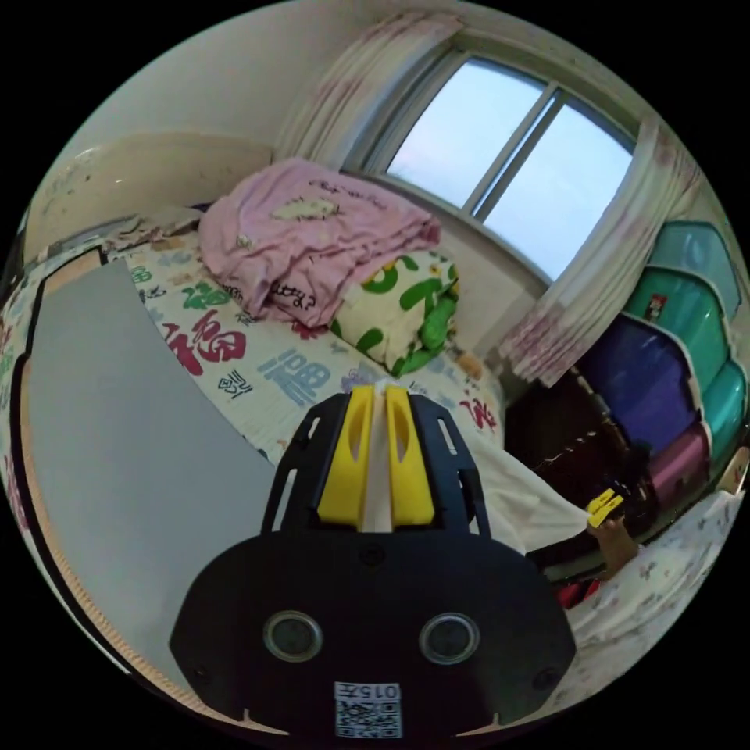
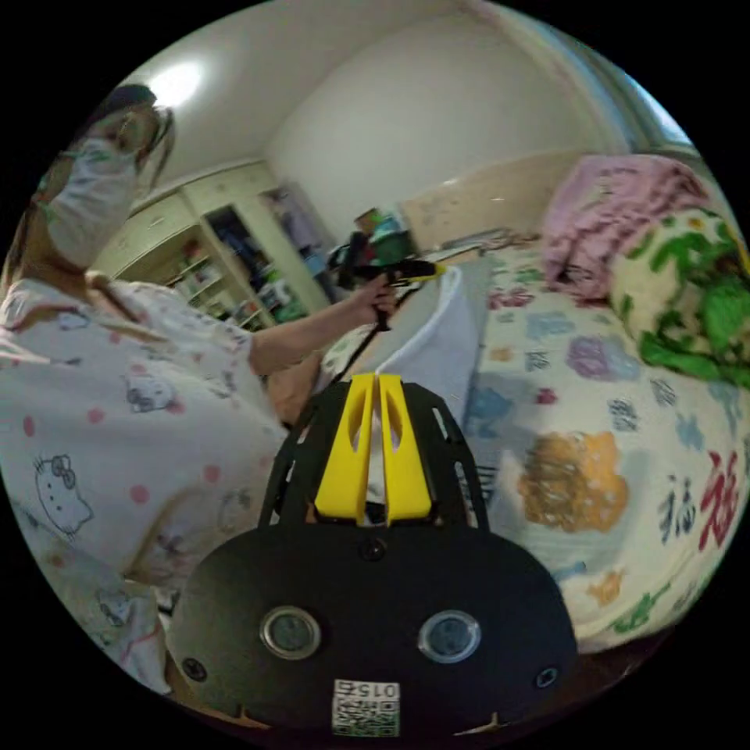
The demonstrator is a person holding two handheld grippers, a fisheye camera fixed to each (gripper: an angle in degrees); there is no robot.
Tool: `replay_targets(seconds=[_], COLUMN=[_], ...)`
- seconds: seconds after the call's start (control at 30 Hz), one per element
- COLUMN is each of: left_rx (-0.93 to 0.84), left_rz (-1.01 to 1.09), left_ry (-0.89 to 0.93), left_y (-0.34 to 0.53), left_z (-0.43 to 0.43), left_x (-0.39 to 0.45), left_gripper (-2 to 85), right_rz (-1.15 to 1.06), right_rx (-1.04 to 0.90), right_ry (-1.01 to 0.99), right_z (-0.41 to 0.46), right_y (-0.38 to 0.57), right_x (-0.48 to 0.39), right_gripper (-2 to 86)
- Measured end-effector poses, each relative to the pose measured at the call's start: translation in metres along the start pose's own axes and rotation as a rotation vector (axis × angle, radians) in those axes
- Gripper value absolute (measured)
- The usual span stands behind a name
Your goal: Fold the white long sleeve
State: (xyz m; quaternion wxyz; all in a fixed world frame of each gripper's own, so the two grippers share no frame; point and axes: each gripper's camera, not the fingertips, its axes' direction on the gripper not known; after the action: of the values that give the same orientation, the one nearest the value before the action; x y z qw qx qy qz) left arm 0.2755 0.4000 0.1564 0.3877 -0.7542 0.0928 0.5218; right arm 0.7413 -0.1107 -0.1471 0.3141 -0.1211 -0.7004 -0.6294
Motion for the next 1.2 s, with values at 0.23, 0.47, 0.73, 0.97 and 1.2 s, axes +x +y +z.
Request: replay_targets(seconds=[0.23, 0.47, 0.73, 0.97, 1.2], left_rx=[0.047, -0.028, 0.169, 0.018, -0.095], left_rz=[-0.172, -0.314, -0.568, -0.544, -0.455], left_ry=[-0.133, -0.284, -0.371, -0.279, -0.452], left_y=[0.170, 0.314, 0.404, 0.414, 0.430], left_z=[-0.090, -0.070, -0.081, -0.001, 0.048], left_x=[-0.087, -0.146, -0.152, -0.149, -0.134], left_gripper=[0.7, 0.4, 5.2, 3.9, 1.4], right_rz=[0.013, -0.163, -0.295, -0.303, -0.335], right_rx=[-0.300, -0.794, -0.960, -0.985, -0.998], right_ry=[-0.500, -0.360, -0.234, -0.288, -0.213], right_z=[0.189, 0.317, 0.331, 0.300, 0.256], right_y=[0.139, 0.325, 0.518, 0.662, 0.783], right_x=[-0.051, -0.123, -0.142, -0.097, -0.049], right_gripper=[0.1, 0.1, 0.2, 0.6, 2.5])
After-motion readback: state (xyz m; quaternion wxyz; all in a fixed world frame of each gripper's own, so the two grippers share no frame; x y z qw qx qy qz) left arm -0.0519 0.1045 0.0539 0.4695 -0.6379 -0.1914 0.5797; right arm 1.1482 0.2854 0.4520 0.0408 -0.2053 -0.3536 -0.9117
